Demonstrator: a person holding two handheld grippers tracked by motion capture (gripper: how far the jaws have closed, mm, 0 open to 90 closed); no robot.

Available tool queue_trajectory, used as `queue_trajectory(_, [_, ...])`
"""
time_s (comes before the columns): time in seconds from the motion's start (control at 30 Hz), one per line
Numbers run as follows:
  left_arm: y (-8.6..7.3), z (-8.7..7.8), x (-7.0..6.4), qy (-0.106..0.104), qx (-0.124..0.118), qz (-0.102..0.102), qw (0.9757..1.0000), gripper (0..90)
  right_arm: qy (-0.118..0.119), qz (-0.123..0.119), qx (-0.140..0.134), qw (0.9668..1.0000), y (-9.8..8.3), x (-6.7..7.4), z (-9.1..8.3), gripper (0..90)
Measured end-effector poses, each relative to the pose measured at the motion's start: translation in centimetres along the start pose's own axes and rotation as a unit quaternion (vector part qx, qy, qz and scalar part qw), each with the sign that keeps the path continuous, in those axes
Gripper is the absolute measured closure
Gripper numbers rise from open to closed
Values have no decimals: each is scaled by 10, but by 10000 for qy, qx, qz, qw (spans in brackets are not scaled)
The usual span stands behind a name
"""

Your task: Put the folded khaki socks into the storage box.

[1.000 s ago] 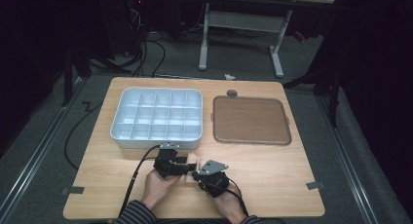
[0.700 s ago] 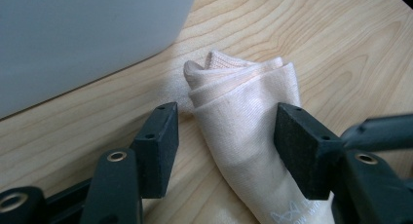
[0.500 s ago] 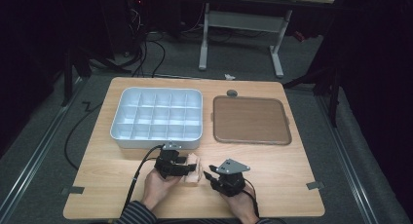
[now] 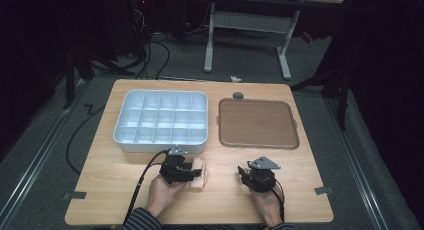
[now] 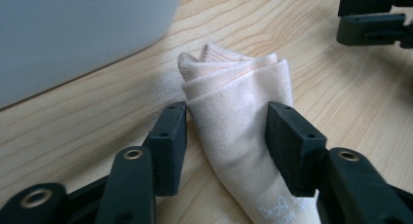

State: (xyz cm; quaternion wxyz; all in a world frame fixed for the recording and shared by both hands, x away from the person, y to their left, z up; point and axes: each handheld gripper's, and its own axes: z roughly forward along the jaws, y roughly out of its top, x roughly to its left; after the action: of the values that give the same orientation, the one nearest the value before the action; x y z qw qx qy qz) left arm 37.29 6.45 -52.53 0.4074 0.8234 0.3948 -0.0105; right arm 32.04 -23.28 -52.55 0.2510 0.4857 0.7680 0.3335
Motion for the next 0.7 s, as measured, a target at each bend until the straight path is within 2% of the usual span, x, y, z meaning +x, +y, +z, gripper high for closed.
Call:
queue_trajectory(0.07, [0,0,0,-10,9,-15,10000,532,-139,65,73,9999,-2,-5,1,539])
queue_trajectory(0.27, [0,0,0,-67,36,-65,9999,572,-299,204,148,9992,-6,-14,2,511])
queue_trajectory(0.37, [0,0,-1,-96,40,-78,9999,594,-265,294,166,9991,-6,-17,3,486])
queue_trajectory(0.47, [0,0,0,-127,31,-111,9999,604,-191,500,193,9984,-6,-21,4,465])
queue_trajectory(0.53, [0,0,-1,-130,35,-86,9999,616,-218,436,202,9986,-5,-20,4,460])
queue_trajectory(0.7, [0,-1,-1,-190,14,-48,9998,667,-200,459,206,9985,-5,-20,4,453])
